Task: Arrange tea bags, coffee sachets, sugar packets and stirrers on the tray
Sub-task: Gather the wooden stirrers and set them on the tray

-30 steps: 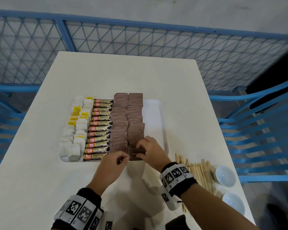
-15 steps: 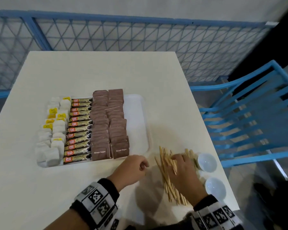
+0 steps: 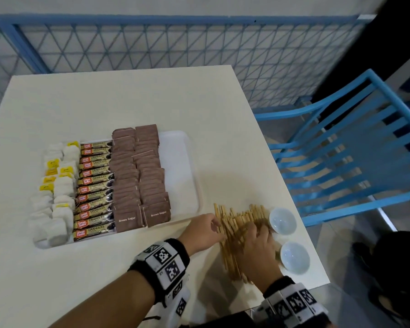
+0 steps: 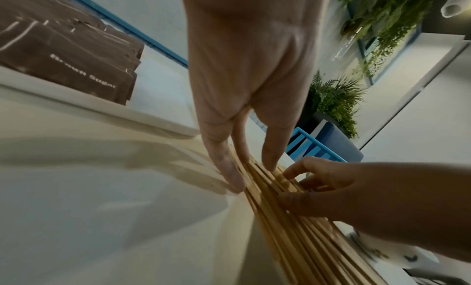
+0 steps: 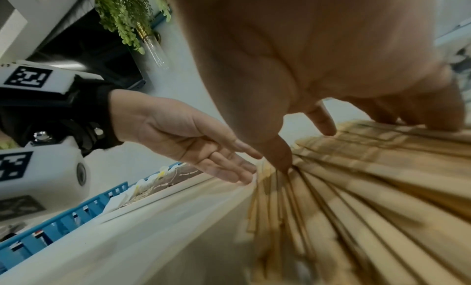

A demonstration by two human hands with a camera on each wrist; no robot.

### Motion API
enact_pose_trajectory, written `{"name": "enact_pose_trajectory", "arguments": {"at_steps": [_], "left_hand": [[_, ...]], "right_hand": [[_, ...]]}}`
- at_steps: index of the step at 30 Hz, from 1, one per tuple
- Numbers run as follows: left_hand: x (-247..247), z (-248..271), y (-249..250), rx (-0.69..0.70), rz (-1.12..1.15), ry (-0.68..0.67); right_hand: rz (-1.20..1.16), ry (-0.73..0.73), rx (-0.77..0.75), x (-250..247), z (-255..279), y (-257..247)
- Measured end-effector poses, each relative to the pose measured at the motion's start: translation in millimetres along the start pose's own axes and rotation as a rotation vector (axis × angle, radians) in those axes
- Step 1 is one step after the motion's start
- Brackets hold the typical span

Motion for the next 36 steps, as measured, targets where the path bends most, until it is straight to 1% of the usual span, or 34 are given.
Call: {"name": "enact_pose_trajectory", "arguments": {"at_steps": [1, 3, 5, 7, 9, 10, 13, 17, 19, 21, 23, 26, 28, 31, 34, 36], "left_hand": [[0, -1, 0, -0.006, 0.025, -0.004], [1, -3, 1, -0.015, 0.075, 0.001], [1, -4, 2, -0.017, 0.104, 0.017], [1, -3, 2, -0.019, 0.146, 0.028], [0, -3, 0, -0.031, 0.178, 0.041], [-1, -3, -1, -0.038, 0.183, 0.047], [-4, -2, -5, -0.062, 0.162, 0.048], [-6, -1, -6, -0.071, 0.128, 0.034], [-6, -1, -7, -0.087, 0.109, 0.02], [-5, -1, -7, -0.11, 0.094, -0.007], [-4, -2, -8, -0.135, 0.107, -0.024], [0, -2, -8, -0.172, 0.18, -0.027], [2, -3, -6, -0.177, 0.201, -0.013], [2, -4, -1, -0.16, 0.197, 0.008], [1, -7, 3, -0.172, 0.196, 0.021], [3, -11, 3, -0.196, 0.252, 0.024]], "right_hand": [[0.001, 0.023, -0.008, -2, 0, -3], [-0.093, 0.019, -0.007, -12, 2, -13], [-0.169, 0.001, -0.066, -15, 0, -20], [-0.319, 0.011, -0.102, -19, -1, -23], [-0.457, 0.052, -0.075, -23, -3, -21], [-0.464, 0.067, -0.051, -26, -3, -19], [-0.269, 0.064, 0.037, -23, -1, -8], [-0.204, -0.017, 0.132, -14, 1, 0], [-0.223, -0.065, 0.162, -10, 0, 1], [-0.245, -0.048, 0.171, -9, -2, 2], [-0.292, -0.023, 0.148, -12, -3, -2], [-0.428, -0.021, 0.068, -17, -4, -13], [-0.43, -0.028, 0.051, -19, -7, -15], [-0.452, -0.042, 0.106, -19, -18, -9], [-0.58, -0.08, 0.162, -15, -27, -9], [-0.646, -0.082, 0.166, -16, -31, -14]]}}
Point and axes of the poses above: each hand's wrist, its own z-axis away from the middle knuckle, its own x-axis out of the palm, y = z × x, the point moved 5 cm from there along -z, towards the middle knuckle, and after that the axes turned 3 degrees about -x, right-handed, at the moved point
